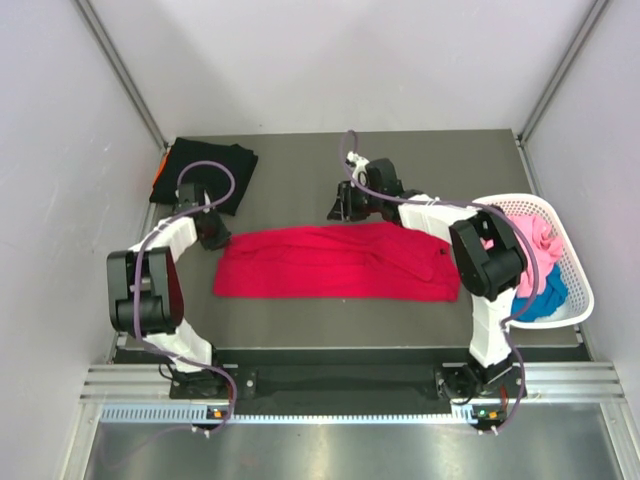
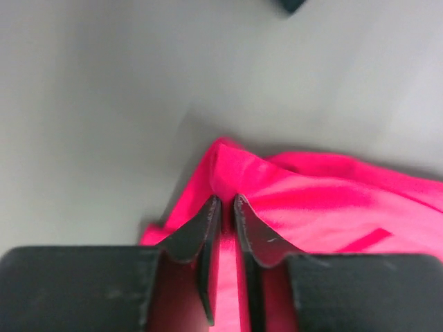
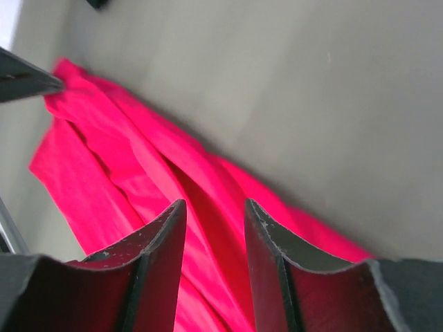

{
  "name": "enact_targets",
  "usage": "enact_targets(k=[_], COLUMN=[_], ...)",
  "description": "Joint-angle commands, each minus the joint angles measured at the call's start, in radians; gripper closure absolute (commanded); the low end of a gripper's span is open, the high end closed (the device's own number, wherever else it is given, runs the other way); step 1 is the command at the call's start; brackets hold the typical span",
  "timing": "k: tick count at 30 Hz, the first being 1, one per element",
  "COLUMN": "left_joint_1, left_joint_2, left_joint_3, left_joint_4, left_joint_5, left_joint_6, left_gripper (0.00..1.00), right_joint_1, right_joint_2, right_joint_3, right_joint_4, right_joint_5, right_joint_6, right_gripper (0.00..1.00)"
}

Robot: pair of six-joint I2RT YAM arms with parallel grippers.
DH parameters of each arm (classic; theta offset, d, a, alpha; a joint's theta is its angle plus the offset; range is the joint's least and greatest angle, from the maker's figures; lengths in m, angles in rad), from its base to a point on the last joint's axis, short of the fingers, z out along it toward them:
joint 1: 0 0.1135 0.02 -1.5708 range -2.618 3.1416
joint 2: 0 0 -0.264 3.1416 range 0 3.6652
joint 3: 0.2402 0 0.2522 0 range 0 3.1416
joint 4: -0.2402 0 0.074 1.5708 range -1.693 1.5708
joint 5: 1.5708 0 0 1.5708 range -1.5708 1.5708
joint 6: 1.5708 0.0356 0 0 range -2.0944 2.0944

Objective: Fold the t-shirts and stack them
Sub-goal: Fold the tshirt

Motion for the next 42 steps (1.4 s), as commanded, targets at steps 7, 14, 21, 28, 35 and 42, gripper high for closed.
enact_targets(k=[7,14,21,28,35,42], left_joint_1=[0.001,0.005,0.100,0.100,0.098,0.092], left_joint_2=[-0.247,-0.284,-0.140,-0.096,0.074,0.140], left_joint_3=[-0.133,-0.060,0.095,0.040,0.288,0.235], left_joint_4=[0.091,0.110,-0.075,-0.090,-0.472,-0.380], left_joint_5=[-0.234,-0.204,-0.018,0.057,-0.054,-0.004], left_joint_6=[-0.119,-0.282,-0.602,-1.018,-1.027,-1.057], left_gripper=[0.67,0.52,0.53,0.54,0.62,0.59], right_joint_1=[0.011,0.012,0.011,0.003,-0.003,-0.006], right_joint_2=[-0.147,-0.194,-0.213,-0.199,-0.190,-0.176], right_joint_3=[-0.080,-0.104,-0.116,-0.115,-0.109,-0.110], right_joint_4=[-0.002,-0.011,-0.035,-0.035,-0.034,-0.032], right_joint_5=[0.015,0.029,0.047,0.053,0.062,0.059], right_joint_6=[-0.057,-0.062,-0.080,-0.093,-0.106,-0.109], right_gripper=[0.62,0.62,0.63,0.63,0.63,0.63])
